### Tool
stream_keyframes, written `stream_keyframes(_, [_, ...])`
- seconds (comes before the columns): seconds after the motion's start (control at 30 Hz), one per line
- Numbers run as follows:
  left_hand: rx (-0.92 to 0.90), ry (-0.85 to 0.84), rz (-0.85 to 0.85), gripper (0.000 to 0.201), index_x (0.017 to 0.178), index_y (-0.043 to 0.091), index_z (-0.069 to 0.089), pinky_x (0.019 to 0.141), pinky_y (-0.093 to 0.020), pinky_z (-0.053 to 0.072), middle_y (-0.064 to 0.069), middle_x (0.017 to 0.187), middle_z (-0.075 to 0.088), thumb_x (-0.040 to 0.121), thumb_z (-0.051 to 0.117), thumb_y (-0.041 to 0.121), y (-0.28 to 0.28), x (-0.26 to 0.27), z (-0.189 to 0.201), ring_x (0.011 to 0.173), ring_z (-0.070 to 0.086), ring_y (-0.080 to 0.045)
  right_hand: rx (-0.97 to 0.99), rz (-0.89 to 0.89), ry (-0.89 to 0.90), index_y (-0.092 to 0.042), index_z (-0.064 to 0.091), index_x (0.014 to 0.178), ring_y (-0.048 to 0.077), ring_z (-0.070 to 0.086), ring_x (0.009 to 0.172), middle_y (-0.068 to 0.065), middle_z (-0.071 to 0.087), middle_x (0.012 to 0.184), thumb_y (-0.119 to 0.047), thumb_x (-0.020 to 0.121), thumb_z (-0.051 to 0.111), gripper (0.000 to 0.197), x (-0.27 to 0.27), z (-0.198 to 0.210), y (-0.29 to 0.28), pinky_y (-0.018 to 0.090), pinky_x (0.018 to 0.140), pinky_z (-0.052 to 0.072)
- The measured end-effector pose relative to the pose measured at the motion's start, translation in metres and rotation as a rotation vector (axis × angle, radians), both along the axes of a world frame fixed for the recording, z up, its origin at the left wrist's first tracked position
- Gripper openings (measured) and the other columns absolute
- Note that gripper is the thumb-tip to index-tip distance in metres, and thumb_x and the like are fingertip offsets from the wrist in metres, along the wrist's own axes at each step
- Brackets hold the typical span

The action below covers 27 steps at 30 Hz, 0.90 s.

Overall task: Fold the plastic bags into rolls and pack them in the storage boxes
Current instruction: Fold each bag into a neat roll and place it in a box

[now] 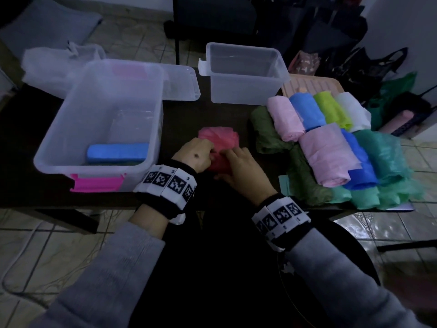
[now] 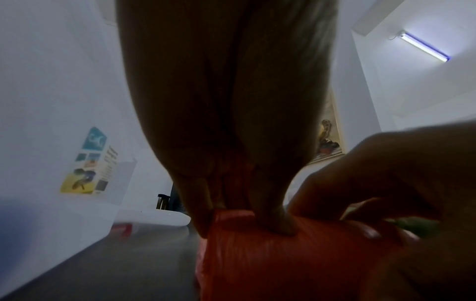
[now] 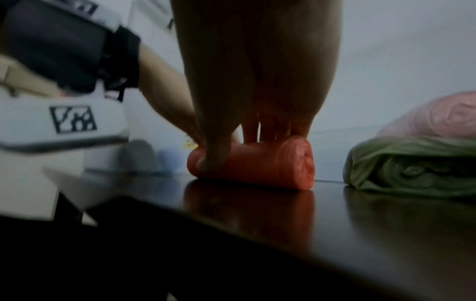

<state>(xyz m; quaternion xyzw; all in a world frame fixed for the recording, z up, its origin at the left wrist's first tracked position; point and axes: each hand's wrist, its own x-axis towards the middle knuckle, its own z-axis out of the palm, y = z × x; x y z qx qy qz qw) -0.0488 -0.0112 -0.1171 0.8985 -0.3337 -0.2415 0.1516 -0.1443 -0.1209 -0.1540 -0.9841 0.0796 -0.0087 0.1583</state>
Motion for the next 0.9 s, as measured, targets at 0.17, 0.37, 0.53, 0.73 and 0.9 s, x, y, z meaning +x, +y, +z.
stream_keyframes(0.17, [-0.122, -0.026, 0.071, 0.035, 0.126, 0.016, 0.056, 0.093, -0.03, 0.043, -0.007, 0.126, 0.058, 0.091, 0.057, 0.013, 0.001, -0.003, 0.003, 0.11, 0.058, -0.02, -0.061, -0.001, 0.037, -0.009, 0.045, 0.132, 0.027, 0.042, 0.117, 0.01, 0.05, 0.128, -0.025, 0.088, 0.059, 0.048, 0.006, 0.001, -0.003, 0.032, 0.093, 0.033])
stream_keyframes(0.37, [-0.117, -0.073, 0.023, 0.05, 0.129, 0.017, 0.055, 0.097, -0.031, 0.042, -0.009, 0.127, 0.058, 0.082, 0.066, 0.004, 0.009, -0.01, 0.001, 0.112, 0.058, -0.022, 0.079, 0.007, 0.158, -0.002, 0.039, 0.123, 0.035, 0.05, 0.108, 0.02, 0.055, 0.118, -0.021, 0.088, 0.058, 0.044, 0.014, 0.015, -0.01, 0.04, 0.088, 0.04])
stream_keyframes(0.53, [-0.055, -0.01, 0.007, 0.043, 0.125, 0.021, 0.057, 0.091, -0.03, 0.045, -0.007, 0.123, 0.059, 0.086, 0.061, 0.003, 0.014, -0.009, 0.0, 0.107, 0.06, -0.022, 0.082, 0.053, 0.262, -0.006, 0.04, 0.122, 0.03, 0.049, 0.112, 0.016, 0.051, 0.123, -0.032, 0.084, 0.066, 0.053, 0.003, 0.016, -0.003, 0.04, 0.094, 0.042])
stream_keyframes(0.73, [-0.021, 0.089, -0.037, 0.041, 0.122, 0.023, 0.059, 0.092, -0.031, 0.045, -0.004, 0.122, 0.058, 0.084, 0.067, 0.013, 0.022, -0.009, 0.004, 0.106, 0.058, -0.018, 0.19, 0.081, 0.229, -0.012, 0.047, 0.13, 0.022, 0.045, 0.118, 0.008, 0.041, 0.13, -0.032, 0.084, 0.066, 0.054, -0.012, 0.017, -0.003, 0.034, 0.103, 0.038])
stream_keyframes(0.9, [-0.113, 0.064, 0.017, 0.029, 0.115, 0.022, 0.064, 0.085, -0.025, 0.039, -0.006, 0.125, 0.056, 0.087, 0.062, 0.016, 0.024, -0.008, 0.0, 0.11, 0.056, -0.02, 0.072, 0.091, 0.358, -0.016, 0.047, 0.134, 0.026, 0.037, 0.114, 0.012, 0.045, 0.123, -0.04, 0.091, 0.054, 0.049, -0.004, 0.026, -0.01, 0.034, 0.099, 0.033])
